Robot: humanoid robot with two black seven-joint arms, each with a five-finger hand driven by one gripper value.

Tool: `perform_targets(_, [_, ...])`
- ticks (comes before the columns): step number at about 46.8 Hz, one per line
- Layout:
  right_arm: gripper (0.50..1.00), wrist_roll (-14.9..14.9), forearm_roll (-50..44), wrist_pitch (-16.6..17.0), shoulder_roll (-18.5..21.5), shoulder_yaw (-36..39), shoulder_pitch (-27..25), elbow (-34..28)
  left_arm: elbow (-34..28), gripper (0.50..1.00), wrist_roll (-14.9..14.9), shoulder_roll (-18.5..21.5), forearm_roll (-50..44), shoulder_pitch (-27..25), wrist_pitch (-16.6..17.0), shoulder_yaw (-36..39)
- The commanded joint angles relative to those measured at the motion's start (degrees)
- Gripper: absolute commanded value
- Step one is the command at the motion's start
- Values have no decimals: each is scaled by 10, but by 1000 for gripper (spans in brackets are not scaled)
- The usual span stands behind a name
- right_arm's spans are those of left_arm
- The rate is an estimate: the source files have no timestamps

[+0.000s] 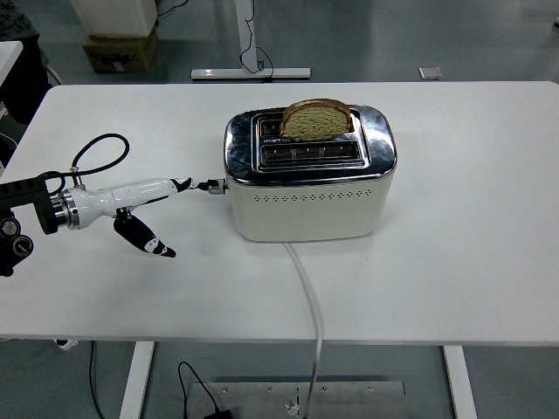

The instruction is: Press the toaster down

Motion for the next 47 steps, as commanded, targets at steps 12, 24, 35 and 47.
perform_targets(12, [998,0,0,0,0,0,0,0,1,1000,0,0,-1,7,1,0])
perform_targets(24, [998,0,0,0,0,0,0,0,25,1000,0,-15,-1,17,5,4])
perform_targets(35, [998,0,0,0,0,0,0,0,43,1000,0,-29,-1,17,5,5])
perform_targets(47, [998,0,0,0,0,0,0,0,48,1000,0,-39,-2,18,5,7])
